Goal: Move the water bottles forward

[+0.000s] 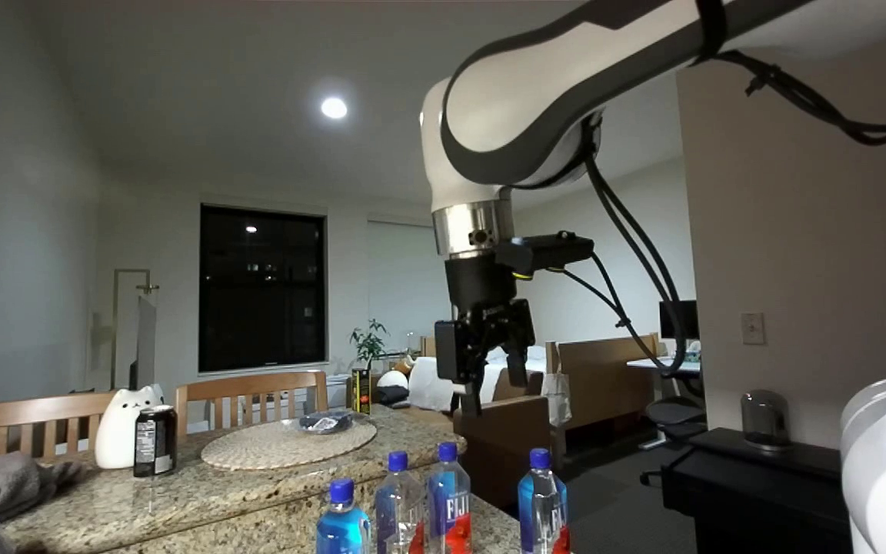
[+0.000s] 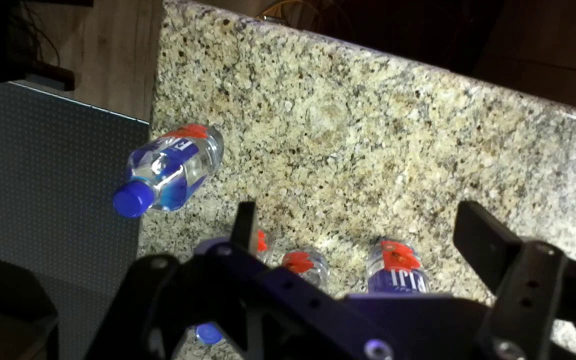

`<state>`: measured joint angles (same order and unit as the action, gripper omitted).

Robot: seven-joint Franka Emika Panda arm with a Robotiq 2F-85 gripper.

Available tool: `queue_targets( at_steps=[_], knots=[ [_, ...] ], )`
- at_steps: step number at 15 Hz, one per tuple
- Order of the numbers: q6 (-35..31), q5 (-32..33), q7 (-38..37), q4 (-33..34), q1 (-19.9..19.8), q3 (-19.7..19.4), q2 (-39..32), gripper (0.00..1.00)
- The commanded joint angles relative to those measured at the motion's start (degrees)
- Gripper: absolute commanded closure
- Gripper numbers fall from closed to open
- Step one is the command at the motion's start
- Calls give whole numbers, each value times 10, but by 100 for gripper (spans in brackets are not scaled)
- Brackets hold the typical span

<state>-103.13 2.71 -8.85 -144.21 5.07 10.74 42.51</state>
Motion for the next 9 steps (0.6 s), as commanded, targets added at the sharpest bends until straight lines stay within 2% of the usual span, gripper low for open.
queue_targets(
  at_steps=[1,5,7,9],
  knots=[
    [-33,14,47,46,-23,-61,-31,0],
    [-100,9,104,111,-46,-128,-106,0],
    [-115,13,139,144,-53,-150,-151,0],
    [-102,11,167,174,-54,-162,-190,0]
  ],
)
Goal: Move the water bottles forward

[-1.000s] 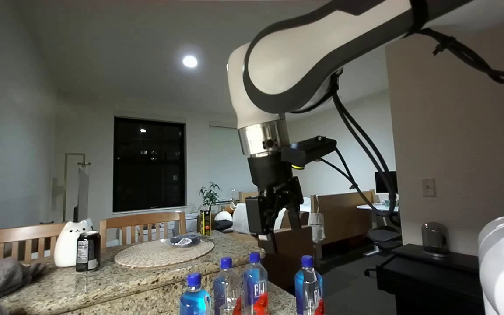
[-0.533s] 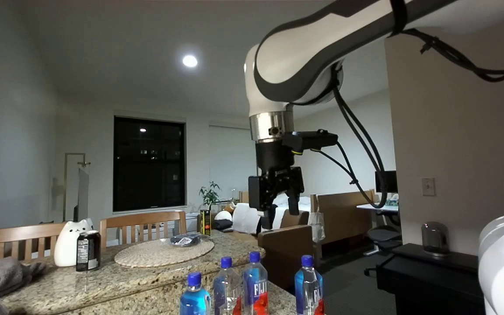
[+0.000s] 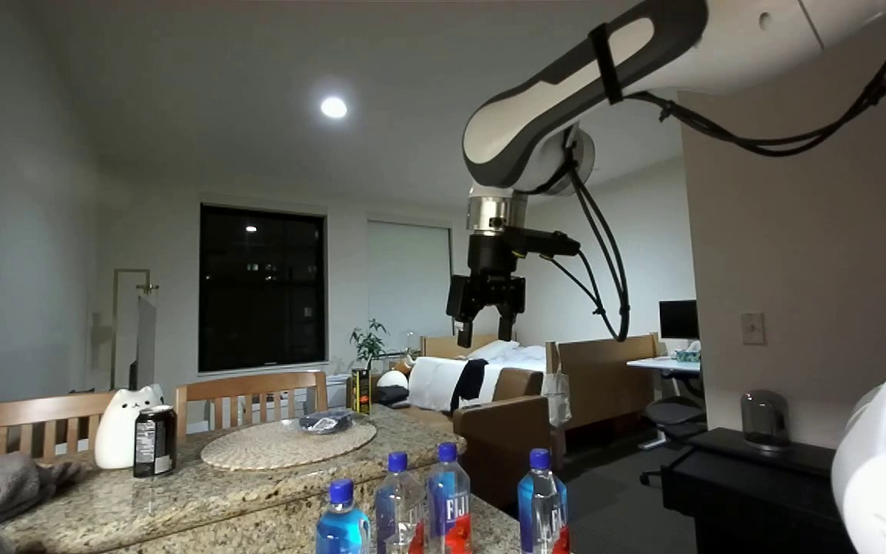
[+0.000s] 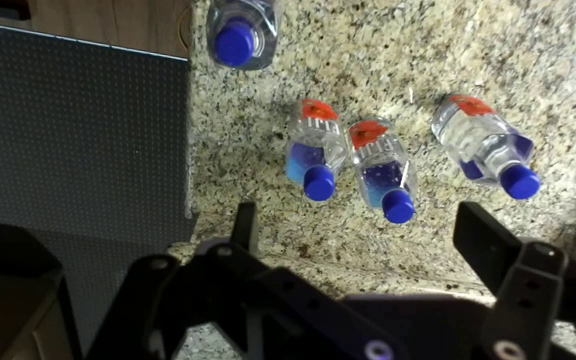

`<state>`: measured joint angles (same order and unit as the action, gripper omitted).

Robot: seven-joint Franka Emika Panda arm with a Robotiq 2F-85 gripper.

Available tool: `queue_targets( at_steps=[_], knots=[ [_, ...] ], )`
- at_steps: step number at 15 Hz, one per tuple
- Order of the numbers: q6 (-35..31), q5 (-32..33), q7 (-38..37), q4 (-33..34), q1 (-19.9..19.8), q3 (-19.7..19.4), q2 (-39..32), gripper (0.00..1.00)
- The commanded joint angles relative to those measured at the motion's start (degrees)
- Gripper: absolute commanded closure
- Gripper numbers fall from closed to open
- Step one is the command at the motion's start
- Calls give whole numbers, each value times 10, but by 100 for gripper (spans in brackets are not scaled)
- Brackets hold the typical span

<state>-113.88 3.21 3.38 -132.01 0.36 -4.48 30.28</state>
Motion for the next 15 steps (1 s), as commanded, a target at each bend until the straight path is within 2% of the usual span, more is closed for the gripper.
queue_targets(
  at_steps=[1,2,5,15],
  knots=[
    [4,13,55,60,-9,-11,-80,0],
    [1,-3,29,31,-10,-5,-46,0],
    [1,-2,38,55,-11,-7,-82,0],
    [1,-1,38,58,-11,-7,-83,0]
  ],
)
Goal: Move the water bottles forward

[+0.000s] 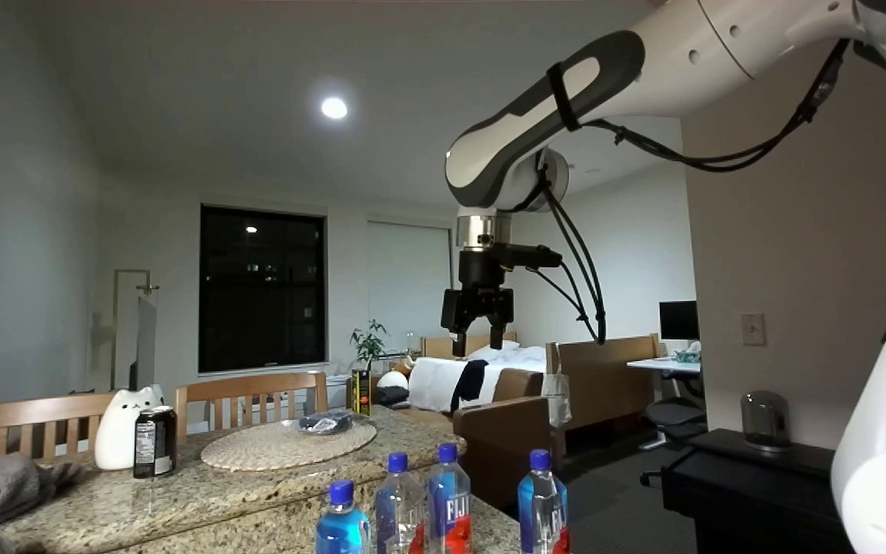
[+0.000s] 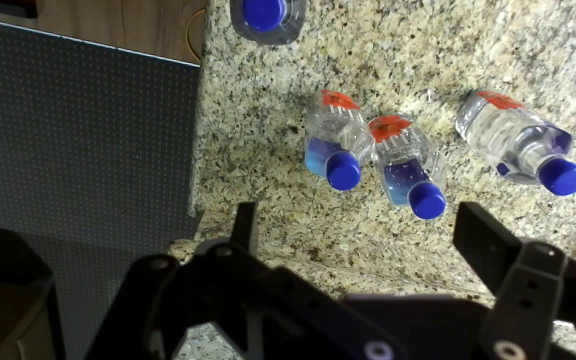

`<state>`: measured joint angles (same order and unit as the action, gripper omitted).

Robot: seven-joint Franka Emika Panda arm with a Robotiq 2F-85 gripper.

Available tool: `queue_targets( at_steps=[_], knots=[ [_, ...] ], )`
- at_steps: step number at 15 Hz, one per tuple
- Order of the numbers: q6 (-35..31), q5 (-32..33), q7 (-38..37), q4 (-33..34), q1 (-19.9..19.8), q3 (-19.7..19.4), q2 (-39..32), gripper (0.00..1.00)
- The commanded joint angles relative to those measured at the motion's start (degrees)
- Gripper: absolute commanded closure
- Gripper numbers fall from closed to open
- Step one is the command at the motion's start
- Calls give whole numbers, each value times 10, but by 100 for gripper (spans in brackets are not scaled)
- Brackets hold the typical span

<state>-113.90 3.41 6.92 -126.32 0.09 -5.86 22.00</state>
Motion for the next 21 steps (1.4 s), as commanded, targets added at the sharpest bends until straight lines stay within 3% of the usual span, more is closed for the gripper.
queue_targets(
  at_steps=[1,8,16,21],
  knots=[
    [1,-3,2,1,-8,7,-1,0],
    [-23,-19,-19,2,-5,15,-65,0],
    [-78,-24,-200,29,-16,27,-179,0],
    [-74,-24,-242,49,-17,24,-214,0]
  ],
)
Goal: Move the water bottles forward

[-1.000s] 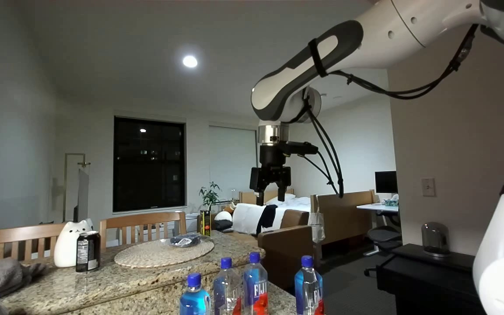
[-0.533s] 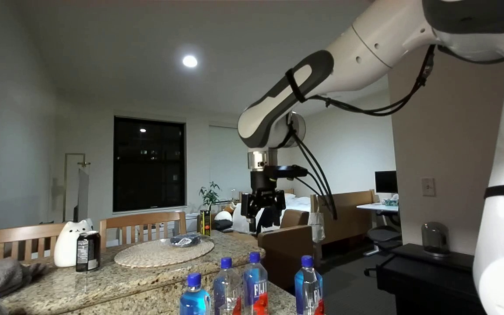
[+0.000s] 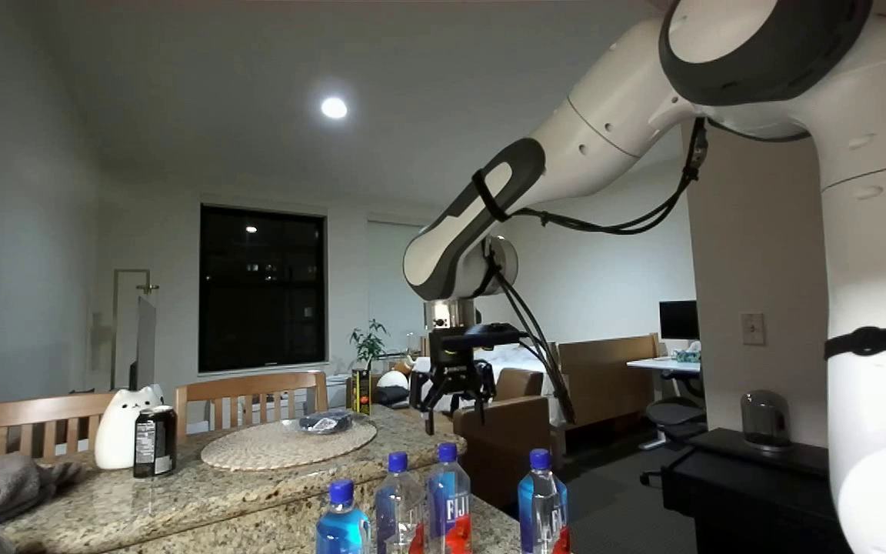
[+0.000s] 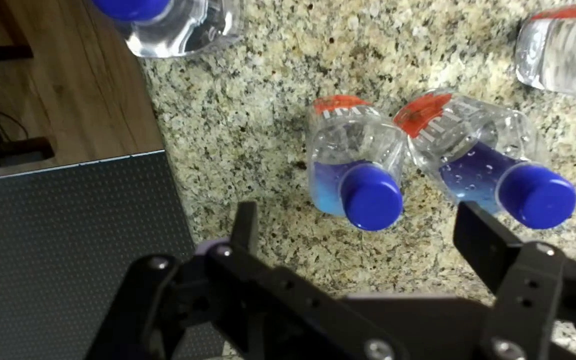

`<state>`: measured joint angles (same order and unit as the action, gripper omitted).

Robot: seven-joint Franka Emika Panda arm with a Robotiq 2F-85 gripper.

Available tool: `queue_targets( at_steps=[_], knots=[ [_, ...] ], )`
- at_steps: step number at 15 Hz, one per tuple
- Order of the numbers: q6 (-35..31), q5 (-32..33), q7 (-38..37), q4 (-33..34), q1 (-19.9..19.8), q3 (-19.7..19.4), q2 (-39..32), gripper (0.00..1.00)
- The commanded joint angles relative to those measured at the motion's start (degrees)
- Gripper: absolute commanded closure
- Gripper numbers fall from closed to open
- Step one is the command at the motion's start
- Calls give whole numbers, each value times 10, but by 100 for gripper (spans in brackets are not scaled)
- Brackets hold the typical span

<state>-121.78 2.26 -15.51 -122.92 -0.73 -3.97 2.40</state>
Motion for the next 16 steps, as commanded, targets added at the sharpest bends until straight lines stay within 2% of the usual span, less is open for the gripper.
queue_targets(
  at_steps=[1,9,10,16],
  knots=[
    [7,-12,-19,17,-9,5,-22,0],
    [23,-15,-3,23,-7,5,-47,0],
    [25,-15,-1,24,-6,5,-49,21],
    [23,-18,11,22,-6,7,-52,61]
  ],
)
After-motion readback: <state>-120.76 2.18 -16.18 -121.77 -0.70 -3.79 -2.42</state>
